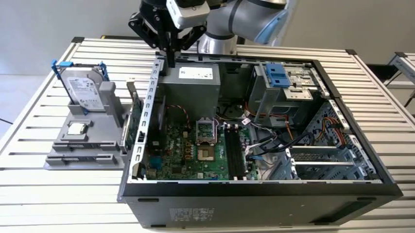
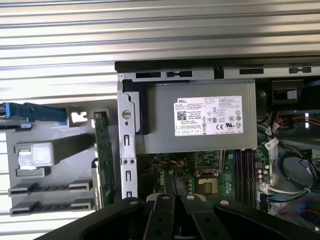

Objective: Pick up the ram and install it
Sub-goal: 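Reach for the ram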

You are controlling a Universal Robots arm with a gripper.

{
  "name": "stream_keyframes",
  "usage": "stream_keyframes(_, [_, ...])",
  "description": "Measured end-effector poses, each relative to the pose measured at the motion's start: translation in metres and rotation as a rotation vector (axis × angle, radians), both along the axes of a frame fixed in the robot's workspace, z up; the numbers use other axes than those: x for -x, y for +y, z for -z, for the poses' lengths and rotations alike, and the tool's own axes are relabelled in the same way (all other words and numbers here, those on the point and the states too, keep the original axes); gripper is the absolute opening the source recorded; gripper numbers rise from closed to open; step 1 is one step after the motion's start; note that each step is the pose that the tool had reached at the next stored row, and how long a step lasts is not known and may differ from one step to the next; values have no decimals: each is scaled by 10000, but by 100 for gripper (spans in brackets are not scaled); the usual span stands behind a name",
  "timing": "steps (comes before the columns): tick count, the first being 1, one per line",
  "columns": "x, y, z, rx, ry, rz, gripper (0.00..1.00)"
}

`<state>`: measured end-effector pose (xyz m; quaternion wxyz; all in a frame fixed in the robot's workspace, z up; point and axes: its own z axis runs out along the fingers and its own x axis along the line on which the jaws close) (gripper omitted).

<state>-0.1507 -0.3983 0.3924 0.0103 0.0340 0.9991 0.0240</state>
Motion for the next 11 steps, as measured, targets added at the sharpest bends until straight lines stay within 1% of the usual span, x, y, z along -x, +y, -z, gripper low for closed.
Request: stream_keyframes(11, [172,0,2,0,4,-20,0])
